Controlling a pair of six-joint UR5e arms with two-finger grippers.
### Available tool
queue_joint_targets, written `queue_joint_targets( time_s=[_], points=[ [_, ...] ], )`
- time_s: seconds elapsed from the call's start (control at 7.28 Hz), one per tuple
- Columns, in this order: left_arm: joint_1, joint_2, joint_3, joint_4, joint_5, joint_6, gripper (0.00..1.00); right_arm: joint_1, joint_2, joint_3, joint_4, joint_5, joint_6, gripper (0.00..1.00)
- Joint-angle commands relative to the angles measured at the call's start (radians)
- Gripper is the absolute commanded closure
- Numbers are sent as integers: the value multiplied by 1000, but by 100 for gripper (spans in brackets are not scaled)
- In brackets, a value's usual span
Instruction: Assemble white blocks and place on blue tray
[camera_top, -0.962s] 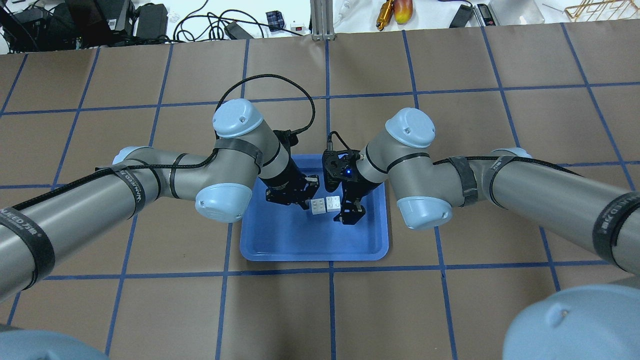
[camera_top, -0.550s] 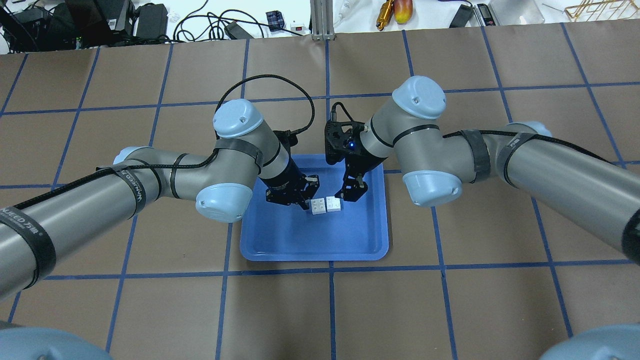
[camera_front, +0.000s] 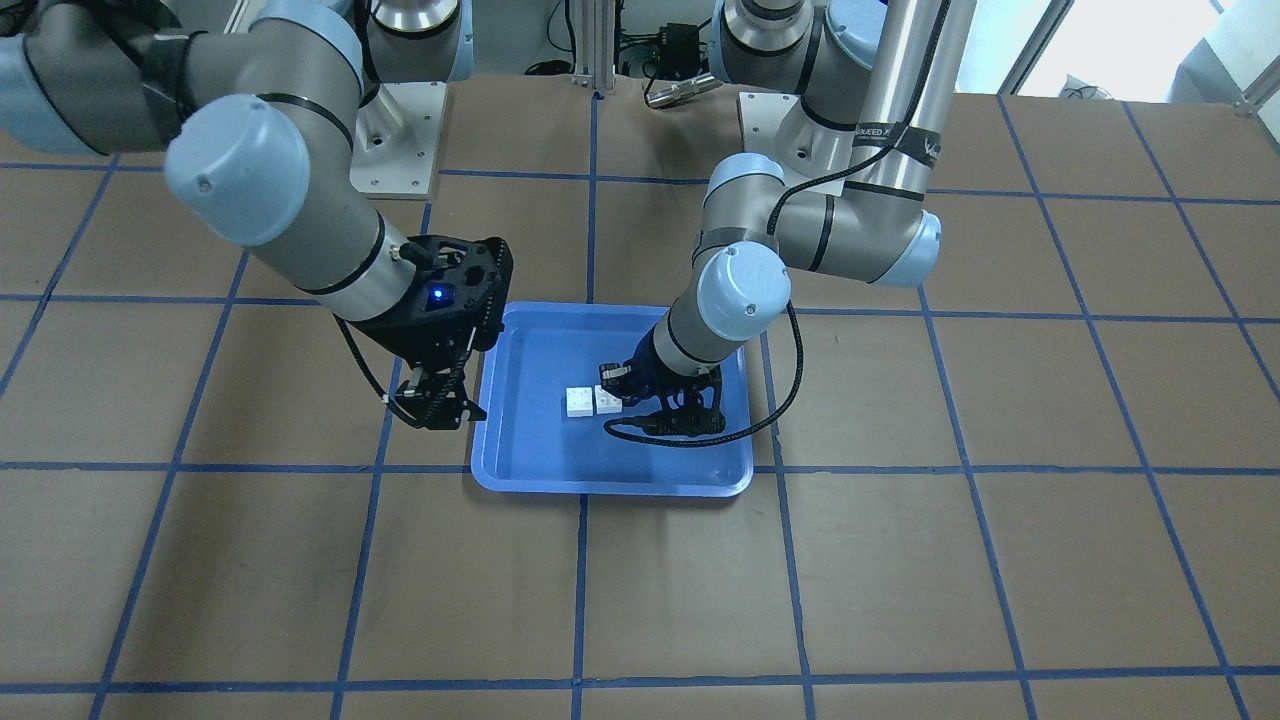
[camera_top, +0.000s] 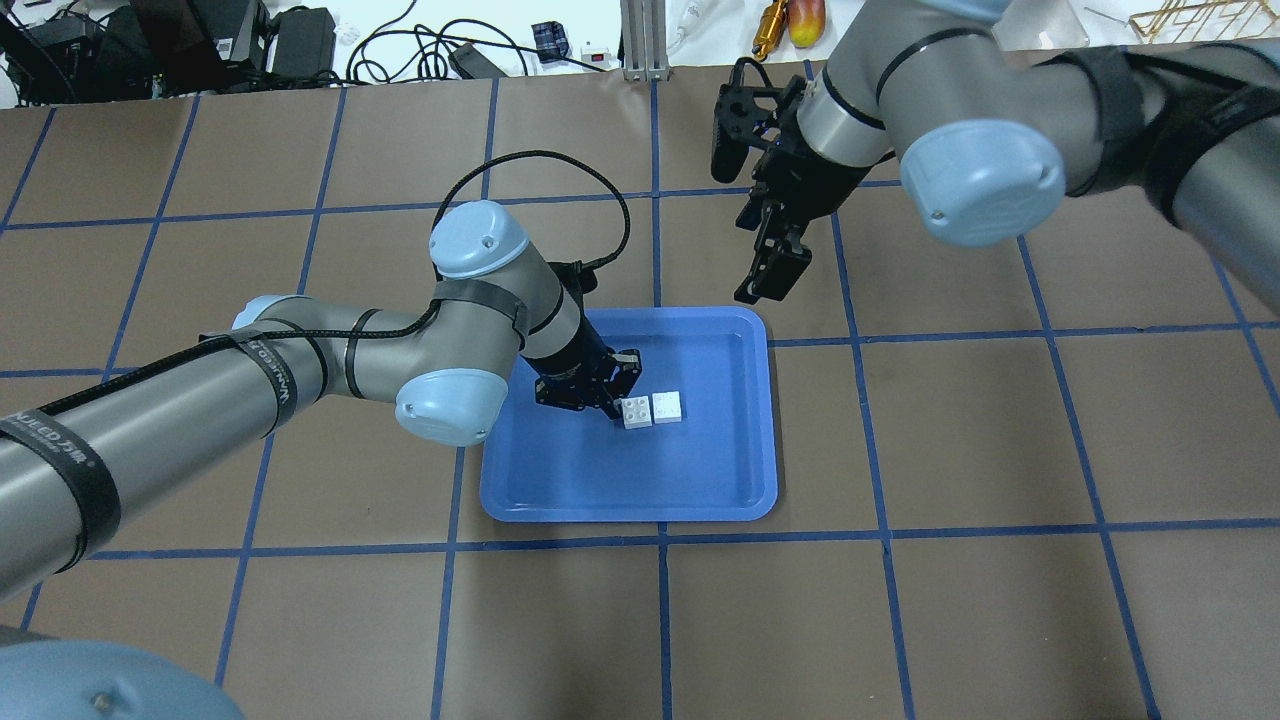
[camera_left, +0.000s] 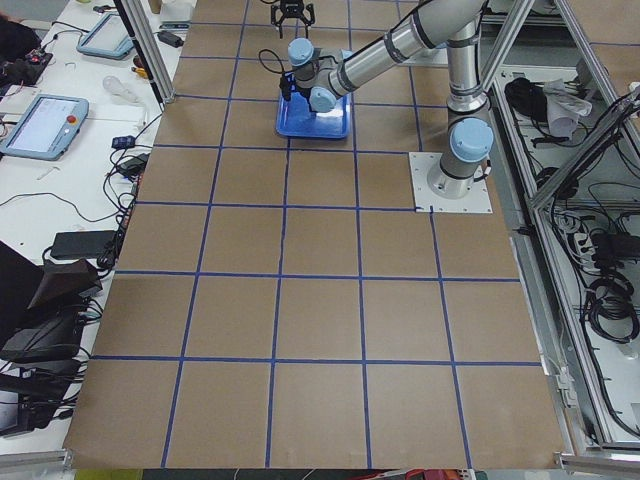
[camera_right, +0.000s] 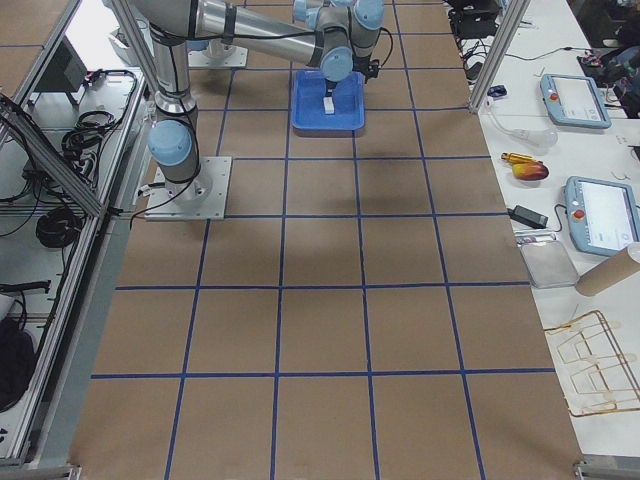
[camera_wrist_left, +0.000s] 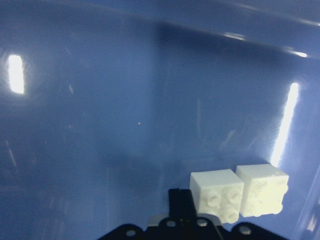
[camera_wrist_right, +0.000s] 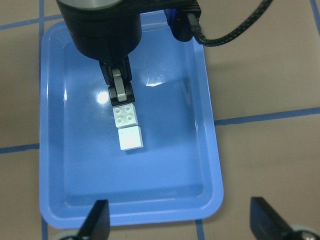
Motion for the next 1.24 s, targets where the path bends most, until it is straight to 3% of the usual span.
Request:
queue_joint_targets(
  time_s=[0.0, 0.27, 0.41, 0.82, 1.1],
  points=[
    [-1, -3, 0, 6, -26, -3, 100, -48, -22, -163, 226, -93, 55, 0],
    [-2, -1, 0, 7, -26, -21, 100, -53, -48, -231, 280, -270, 98, 0],
    [-2, -1, 0, 7, -26, -20, 100, -53, -60, -229, 294, -279, 166, 0],
    [13, 32, 21, 15, -23, -3, 100, -57, -65, -235, 302, -283, 818, 0],
    [32, 58, 104, -35, -16, 5, 97, -54, -73, -232, 287, -318, 1071, 0]
  ],
)
